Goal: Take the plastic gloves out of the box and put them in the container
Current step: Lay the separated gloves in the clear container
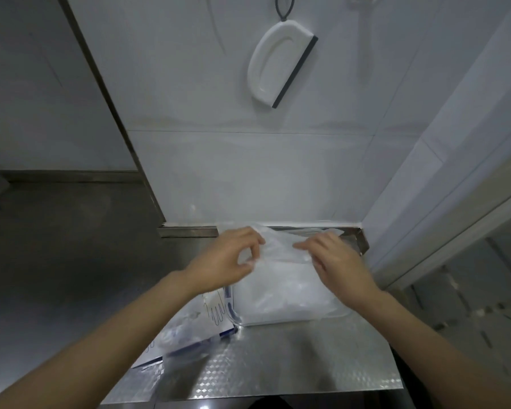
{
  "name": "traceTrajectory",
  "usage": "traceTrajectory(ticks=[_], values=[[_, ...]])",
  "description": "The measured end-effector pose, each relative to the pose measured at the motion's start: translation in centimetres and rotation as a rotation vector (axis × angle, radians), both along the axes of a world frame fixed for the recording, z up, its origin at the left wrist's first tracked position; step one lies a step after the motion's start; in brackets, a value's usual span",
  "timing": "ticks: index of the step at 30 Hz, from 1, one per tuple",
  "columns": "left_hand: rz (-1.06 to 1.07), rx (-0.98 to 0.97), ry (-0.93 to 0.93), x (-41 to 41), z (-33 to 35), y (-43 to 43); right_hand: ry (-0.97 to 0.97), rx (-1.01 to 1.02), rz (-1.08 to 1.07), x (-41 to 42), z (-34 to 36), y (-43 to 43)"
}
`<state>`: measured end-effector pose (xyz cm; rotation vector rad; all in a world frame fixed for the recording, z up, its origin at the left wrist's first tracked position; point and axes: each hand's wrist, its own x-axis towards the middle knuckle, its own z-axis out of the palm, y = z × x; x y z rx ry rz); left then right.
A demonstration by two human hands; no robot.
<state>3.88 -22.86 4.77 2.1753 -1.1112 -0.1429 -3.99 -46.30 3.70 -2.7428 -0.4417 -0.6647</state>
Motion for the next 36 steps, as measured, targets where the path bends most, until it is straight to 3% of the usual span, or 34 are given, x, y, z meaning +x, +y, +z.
traceTrajectory(ticks=[4, 8, 14, 15, 17, 20, 23, 30, 36], values=[[-0.088, 0.300, -0.096, -0.6, -3.5, -0.3, 0.275, -0.175, 0.020, -0.6, -3.9, 0.0], [-0.126, 0.580, -0.112, -0.6, -5.5, -1.7, 0.575, -0.189, 0.036, -0.3, -5.2, 0.9], [-0.230, 0.844, -0.104, -0.3, -6.5, -3.0, 1.161, 0.109, 0.064, 0.7, -3.3, 0.2], [-0.240, 0.896, -0.081, -0.3, -6.4, -3.1, 1.122, 0.154, 0.054, 0.9, -3.0, 0.2], [-0.217, 0.936, -0.024, -0.2, -5.9, -3.5, 0.832, 0.227, -0.030, 1.3, -2.6, 0.5], [-0.052, 0.723, -0.047, -0.5, -5.0, -4.4, 0.577, 0.184, -0.044, 1.9, -3.0, 1.5], [0.074, 0.614, -0.096, -0.9, -5.7, -5.1, 0.686, -0.017, 0.025, 2.5, -4.6, 2.3], [0.194, 0.868, 0.047, -1.2, -9.8, -6.7, 0.919, -0.310, -0.076, 3.8, -8.5, 1.9], [0.126, 1.159, -0.128, -0.9, -11.4, -6.7, 0.996, -0.393, -0.162, 3.8, -9.6, 0.5]])
